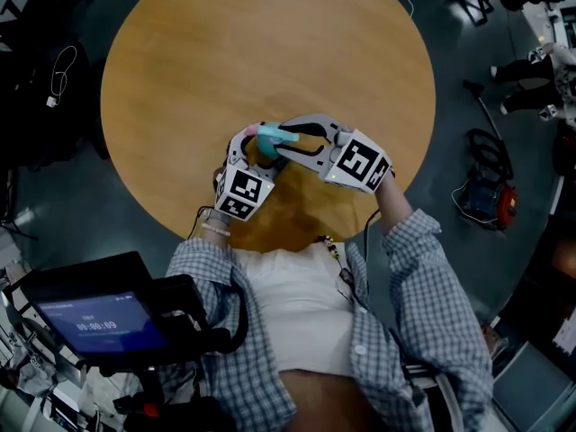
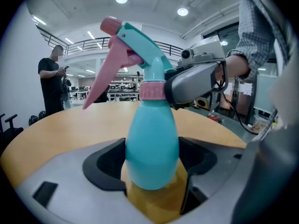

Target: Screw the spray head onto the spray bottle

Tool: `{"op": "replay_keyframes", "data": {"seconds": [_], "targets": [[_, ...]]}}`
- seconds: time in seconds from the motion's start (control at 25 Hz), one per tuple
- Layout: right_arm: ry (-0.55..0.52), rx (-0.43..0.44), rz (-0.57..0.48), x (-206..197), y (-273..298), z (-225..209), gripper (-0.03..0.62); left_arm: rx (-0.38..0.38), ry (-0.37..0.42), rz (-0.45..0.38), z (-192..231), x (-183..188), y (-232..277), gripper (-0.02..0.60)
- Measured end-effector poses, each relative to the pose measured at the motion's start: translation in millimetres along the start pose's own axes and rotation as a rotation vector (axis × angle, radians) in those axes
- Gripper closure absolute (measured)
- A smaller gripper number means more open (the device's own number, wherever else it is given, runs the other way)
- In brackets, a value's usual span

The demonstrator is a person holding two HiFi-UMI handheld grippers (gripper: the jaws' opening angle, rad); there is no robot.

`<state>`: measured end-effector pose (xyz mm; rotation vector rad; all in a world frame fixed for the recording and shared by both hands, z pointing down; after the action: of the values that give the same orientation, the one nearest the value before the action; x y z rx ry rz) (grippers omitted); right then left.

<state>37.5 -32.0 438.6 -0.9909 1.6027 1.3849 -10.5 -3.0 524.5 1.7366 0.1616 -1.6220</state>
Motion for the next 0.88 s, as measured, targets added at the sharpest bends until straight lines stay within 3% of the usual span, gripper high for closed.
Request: {"op": "replay_keyframes", "data": {"seconds": [0.16, 0.24, 0.48, 0.6, 0.68, 0.8, 0.88], "targets": [[0.009, -0.064, -0.035, 0, 0, 5, 0.471, 0.007, 0.005, 0.002, 0, 1, -1, 0.215], [0.023, -0.179, -0.05, 1, 0, 10, 0.473, 0.018, 0.002, 0.001, -1, 1, -2, 0.215], [0.106, -0.631, -0.078, 0, 6, 30, 0.471, 0.055, 0.005, 0.005, -2, 2, -2, 0.215], [0.165, -0.75, -0.085, 0, 10, 34, 0.471, 0.061, 0.008, 0.009, -2, 1, -1, 0.215], [0.163, -0.718, -0.081, -1, 10, 33, 0.471, 0.057, 0.004, 0.008, -2, 1, -1, 0.215], [0.11, -0.541, -0.066, -2, 5, 31, 0.452, 0.048, 0.008, 0.006, -1, 1, -1, 0.215], [0.09, -0.414, -0.042, -5, 0, 27, 0.367, 0.044, 0.007, 0.004, -1, 2, 0, 0.215]]}}
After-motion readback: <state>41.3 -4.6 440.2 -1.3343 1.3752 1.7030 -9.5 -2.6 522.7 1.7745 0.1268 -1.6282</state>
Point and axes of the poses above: the fingertips, and each gripper's own axes: y forward along the fingers, z to its left, x out of its top, the point moved 5 cm from there along -y, backward along the fingers, and after that the axes turned 3 degrees about -z, right-handed, at the moved point
